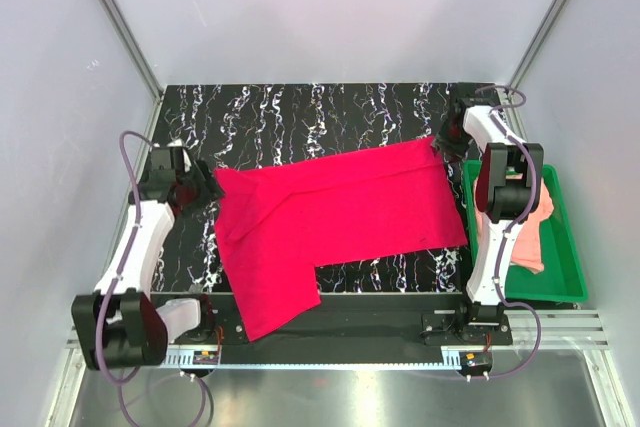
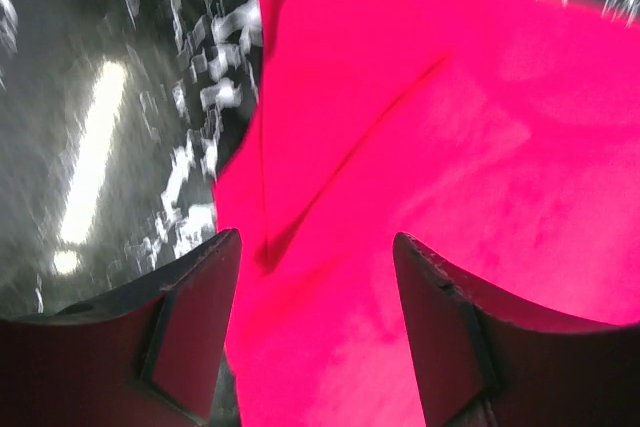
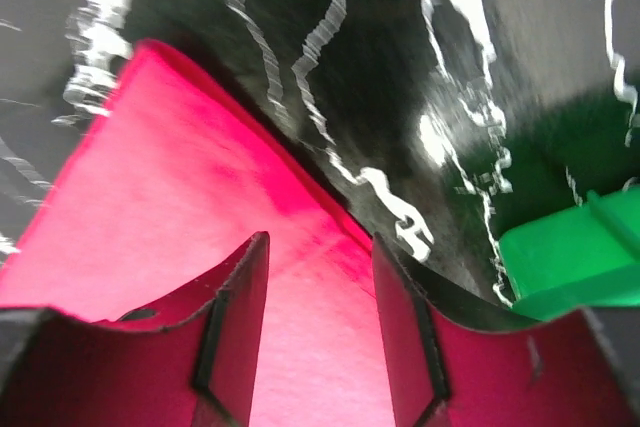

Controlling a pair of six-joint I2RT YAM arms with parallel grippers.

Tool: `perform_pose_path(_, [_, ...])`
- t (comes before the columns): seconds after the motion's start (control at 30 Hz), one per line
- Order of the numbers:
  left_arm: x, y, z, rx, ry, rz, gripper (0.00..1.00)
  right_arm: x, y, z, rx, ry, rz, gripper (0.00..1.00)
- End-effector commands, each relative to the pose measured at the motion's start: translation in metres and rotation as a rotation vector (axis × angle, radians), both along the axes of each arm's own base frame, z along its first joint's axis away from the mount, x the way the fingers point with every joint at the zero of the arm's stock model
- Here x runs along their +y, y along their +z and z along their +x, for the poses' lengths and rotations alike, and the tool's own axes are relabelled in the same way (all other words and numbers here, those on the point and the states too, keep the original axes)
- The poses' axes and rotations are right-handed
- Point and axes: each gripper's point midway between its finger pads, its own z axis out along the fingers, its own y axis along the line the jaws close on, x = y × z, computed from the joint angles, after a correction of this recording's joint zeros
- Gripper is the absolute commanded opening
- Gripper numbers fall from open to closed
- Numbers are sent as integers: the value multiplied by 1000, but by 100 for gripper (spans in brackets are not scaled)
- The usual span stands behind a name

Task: Fold and stack the t-shirts
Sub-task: Fold the tshirt

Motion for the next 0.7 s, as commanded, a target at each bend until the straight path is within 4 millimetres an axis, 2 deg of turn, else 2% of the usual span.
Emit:
perform_pose_path(0.0, [16, 23, 50, -123, 19, 9, 65, 1, 51, 47, -193, 90, -7, 53])
perform_pose_path(0.03, [22, 22, 69, -135, 22, -6, 59, 6, 54, 58, -232, 123, 14, 54])
perform_pose_path(0.13, [15, 14, 95, -123, -60, -88, 56, 12, 53, 75, -262, 195, 27, 60])
perform_pose_path(0.17, [20, 3, 109, -78, -63, -104, 50, 17, 51, 77, -263, 221, 49, 60])
perform_pose_path(0.2, [21, 1, 117, -71, -87, -111, 47, 19, 49, 82, -266, 241, 54, 63])
perform_pose_path(0.23, [21, -14, 124, -33, -95, -129, 45, 22, 48, 85, -271, 260, 68, 63])
perform_pose_path(0.27, [25, -6, 136, -64, -96, -128, 41, 28, 47, 87, -273, 284, 93, 63])
perform_pose_path(0.4, [30, -10, 154, -53, -69, -151, 41, 31, 40, 94, -269, 292, 114, 64])
perform_pose_path(0.5, [30, -19, 155, -9, -27, -176, 47, 31, 38, 98, -271, 283, 115, 64])
perform_pose_path(0.67, [31, -32, 157, 26, -15, -185, 49, 29, 37, 104, -271, 279, 109, 64])
